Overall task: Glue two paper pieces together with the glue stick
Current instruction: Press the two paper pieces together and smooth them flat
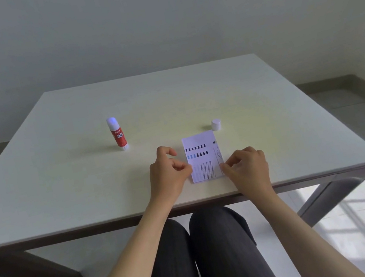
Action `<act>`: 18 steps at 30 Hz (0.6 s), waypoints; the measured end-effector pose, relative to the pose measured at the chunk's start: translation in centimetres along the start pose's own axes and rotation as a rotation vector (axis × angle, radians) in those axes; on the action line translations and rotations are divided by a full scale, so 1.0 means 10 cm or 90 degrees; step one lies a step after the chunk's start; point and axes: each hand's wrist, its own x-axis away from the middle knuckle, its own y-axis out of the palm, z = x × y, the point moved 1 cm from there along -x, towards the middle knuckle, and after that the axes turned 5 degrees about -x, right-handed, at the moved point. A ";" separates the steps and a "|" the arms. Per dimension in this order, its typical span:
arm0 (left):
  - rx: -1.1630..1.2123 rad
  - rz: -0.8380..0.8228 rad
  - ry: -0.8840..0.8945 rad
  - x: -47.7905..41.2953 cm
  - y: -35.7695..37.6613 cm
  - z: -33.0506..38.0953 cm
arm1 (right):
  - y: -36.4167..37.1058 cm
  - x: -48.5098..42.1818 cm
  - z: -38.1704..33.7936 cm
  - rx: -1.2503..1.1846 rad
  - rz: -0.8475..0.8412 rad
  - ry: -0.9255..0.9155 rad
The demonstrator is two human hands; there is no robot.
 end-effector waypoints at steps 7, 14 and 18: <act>-0.014 -0.011 0.014 0.00 0.00 0.00 | 0.02 0.01 0.01 0.018 0.007 -0.009; -0.036 -0.012 0.051 -0.01 0.02 0.01 | 0.04 0.02 0.01 0.052 0.018 -0.020; -0.100 -0.015 0.094 -0.01 0.02 0.02 | 0.03 0.03 0.01 0.080 0.001 -0.077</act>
